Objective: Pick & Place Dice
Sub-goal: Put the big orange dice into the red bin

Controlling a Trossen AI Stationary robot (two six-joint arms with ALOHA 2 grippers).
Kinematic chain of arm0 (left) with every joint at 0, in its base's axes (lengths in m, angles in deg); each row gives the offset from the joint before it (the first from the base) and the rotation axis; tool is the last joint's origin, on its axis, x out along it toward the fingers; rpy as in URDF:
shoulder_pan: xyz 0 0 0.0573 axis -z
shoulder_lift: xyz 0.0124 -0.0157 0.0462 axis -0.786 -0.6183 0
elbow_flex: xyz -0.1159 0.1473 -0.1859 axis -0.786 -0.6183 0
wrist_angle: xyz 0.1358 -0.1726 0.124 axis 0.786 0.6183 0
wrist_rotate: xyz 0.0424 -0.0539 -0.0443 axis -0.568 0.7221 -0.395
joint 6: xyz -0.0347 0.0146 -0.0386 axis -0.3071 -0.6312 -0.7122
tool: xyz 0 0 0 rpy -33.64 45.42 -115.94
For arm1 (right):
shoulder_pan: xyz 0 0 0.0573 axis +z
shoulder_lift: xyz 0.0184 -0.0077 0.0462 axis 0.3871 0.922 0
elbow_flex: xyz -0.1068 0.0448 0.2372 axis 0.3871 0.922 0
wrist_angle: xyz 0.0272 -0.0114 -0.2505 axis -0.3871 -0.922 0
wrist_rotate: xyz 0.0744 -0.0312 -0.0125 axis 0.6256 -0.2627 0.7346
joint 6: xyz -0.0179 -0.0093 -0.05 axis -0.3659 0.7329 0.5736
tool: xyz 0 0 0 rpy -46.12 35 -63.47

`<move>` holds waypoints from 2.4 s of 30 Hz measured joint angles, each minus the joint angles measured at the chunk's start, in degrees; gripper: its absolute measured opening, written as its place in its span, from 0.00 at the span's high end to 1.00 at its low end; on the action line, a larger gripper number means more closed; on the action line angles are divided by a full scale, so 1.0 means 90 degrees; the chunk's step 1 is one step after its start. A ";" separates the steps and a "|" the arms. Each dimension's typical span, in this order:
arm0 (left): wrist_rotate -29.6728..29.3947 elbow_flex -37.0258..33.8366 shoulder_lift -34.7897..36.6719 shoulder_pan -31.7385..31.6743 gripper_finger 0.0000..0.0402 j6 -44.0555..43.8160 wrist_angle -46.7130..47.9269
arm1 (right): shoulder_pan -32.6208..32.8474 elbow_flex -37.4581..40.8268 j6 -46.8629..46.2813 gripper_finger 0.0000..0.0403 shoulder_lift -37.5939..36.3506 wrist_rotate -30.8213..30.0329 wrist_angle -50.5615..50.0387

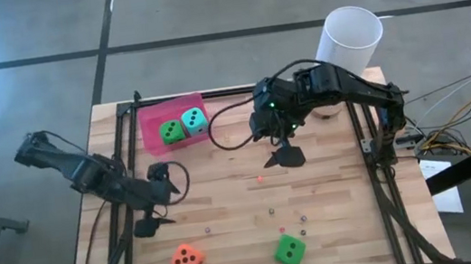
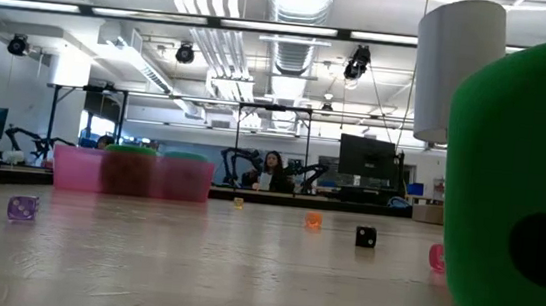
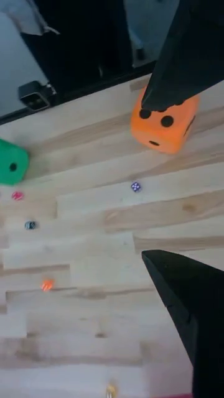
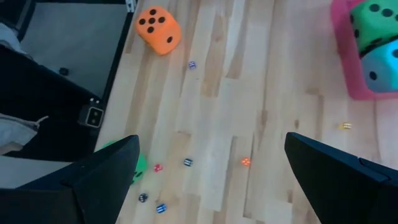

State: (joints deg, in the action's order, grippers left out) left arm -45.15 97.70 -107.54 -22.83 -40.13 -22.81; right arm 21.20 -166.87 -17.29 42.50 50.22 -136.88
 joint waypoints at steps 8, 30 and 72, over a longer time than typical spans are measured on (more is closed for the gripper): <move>0.0027 -0.0383 -0.0161 0.0721 0.04 0.0002 -0.0597 | 0.0420 0.0000 -0.0093 0.01 0.0000 -0.0002 -0.0002; 0.0070 -0.0795 -0.0335 0.1531 0.03 -0.0002 -0.1498 | 0.0567 0.0031 0.1093 0.01 -0.0405 -0.0002 -0.0333; 0.0046 -0.0803 -0.0312 0.1511 0.03 -0.0002 -0.0447 | 0.0562 0.0083 0.0267 0.01 -0.0454 0.0006 -0.0263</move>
State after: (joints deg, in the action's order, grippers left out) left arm -44.73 90.46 -110.35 -9.22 -40.15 -26.83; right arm 26.26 -166.12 -14.89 38.41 50.27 -139.25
